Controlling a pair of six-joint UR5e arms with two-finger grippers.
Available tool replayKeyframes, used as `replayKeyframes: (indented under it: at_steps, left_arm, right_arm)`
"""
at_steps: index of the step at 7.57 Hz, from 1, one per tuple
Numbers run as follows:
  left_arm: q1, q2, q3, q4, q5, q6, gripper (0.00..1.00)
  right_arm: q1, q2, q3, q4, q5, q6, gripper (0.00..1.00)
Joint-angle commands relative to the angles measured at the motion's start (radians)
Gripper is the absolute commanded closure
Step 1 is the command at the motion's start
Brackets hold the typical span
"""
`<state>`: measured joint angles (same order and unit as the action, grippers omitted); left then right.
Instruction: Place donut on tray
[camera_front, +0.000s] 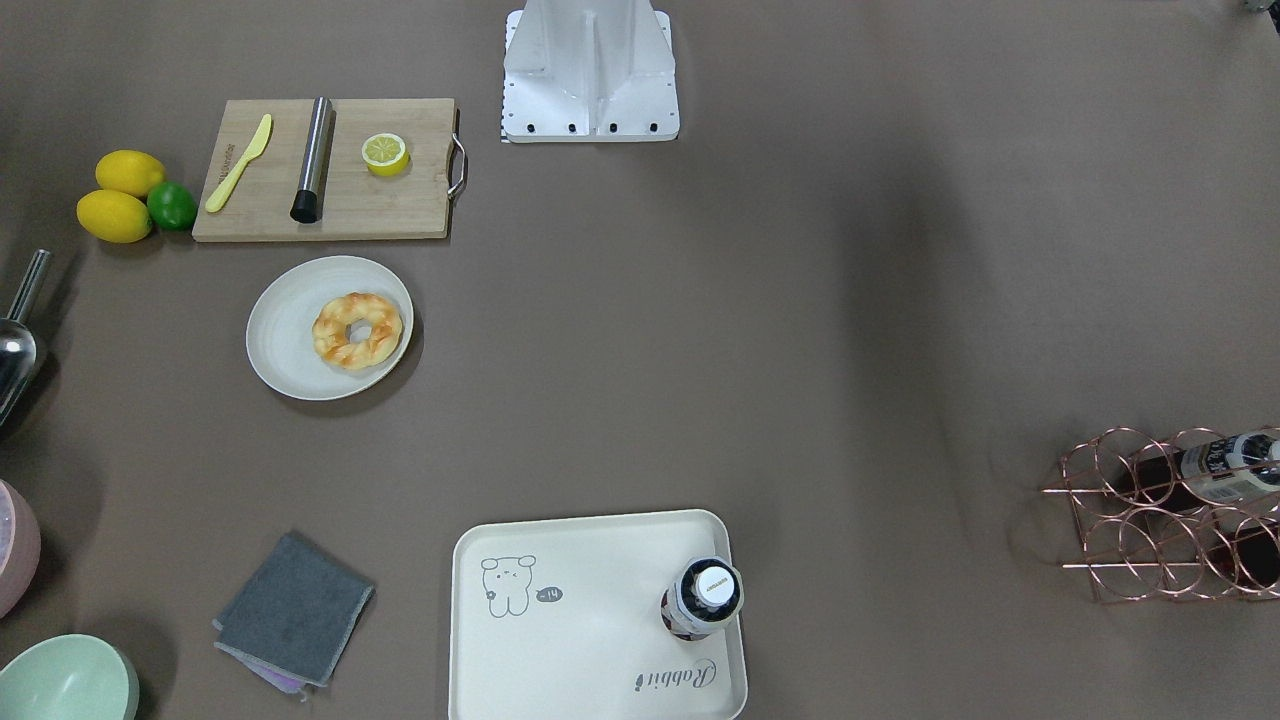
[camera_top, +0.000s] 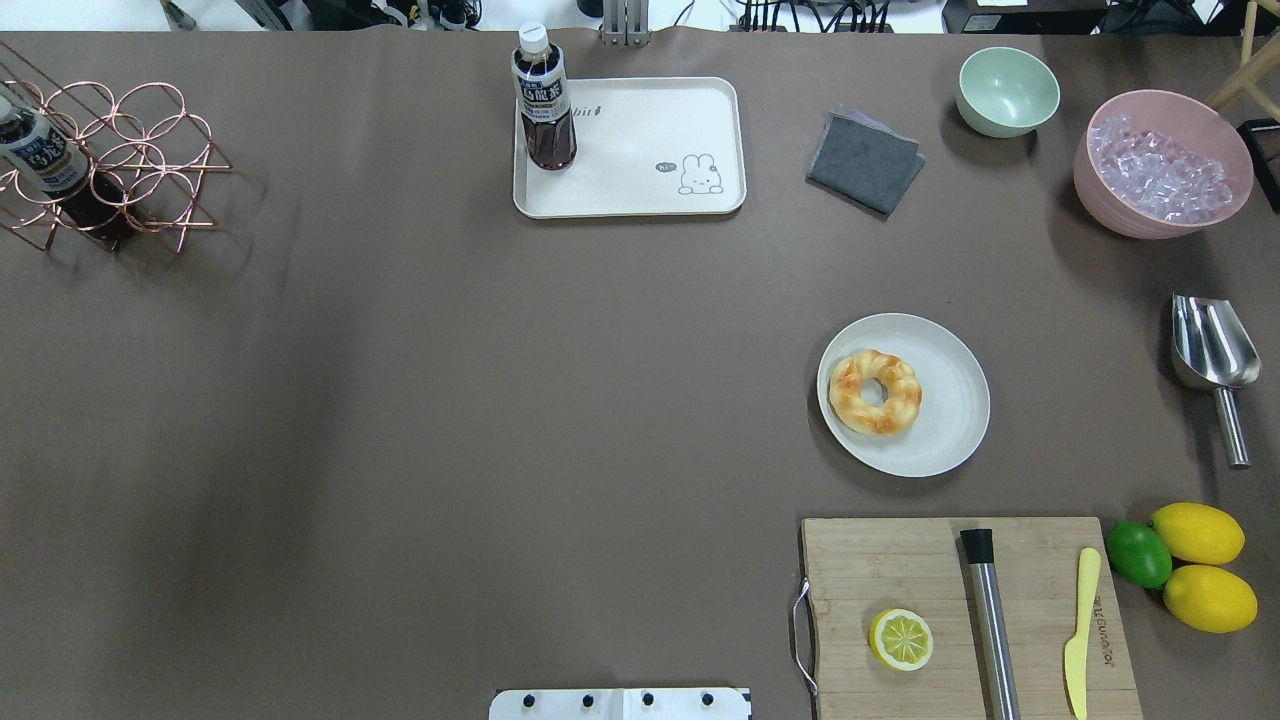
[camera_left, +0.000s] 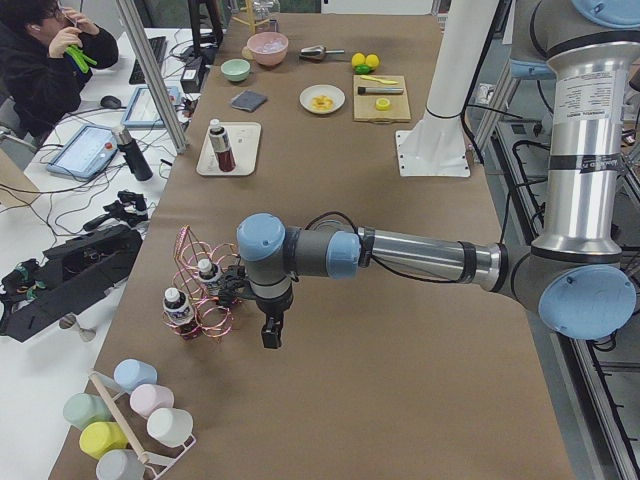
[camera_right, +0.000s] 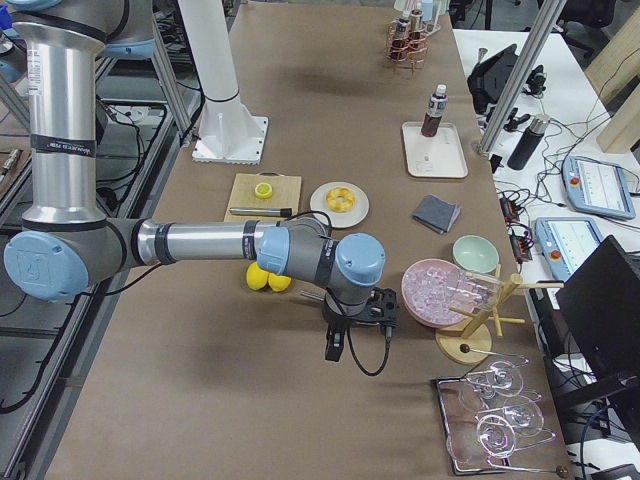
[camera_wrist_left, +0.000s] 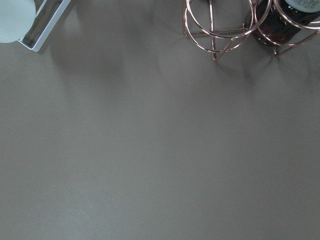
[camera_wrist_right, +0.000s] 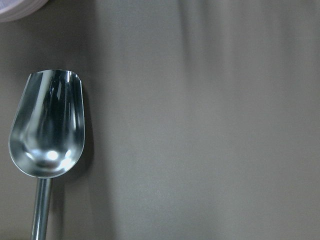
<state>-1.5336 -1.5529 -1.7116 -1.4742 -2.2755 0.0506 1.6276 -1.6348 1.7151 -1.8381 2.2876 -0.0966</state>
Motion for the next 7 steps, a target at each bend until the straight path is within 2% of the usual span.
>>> replayKeyframes:
  at_steps: [1,4,7]
  left_arm:
    - [0.004,0.0,0.0,0.002,-0.001,0.002,0.02]
    - [0.004,0.002,0.007,0.002,0.001,0.0,0.02]
    - [0.004,0.002,0.013,0.002,0.001,0.0,0.02]
  right_arm:
    - [0.0,-0.005,0.0,0.0,0.0,0.0,0.0]
    - [0.002,-0.007,0.003,0.0,0.001,0.0,0.0]
    - [0.005,-0.007,0.003,0.0,0.039,-0.003,0.0]
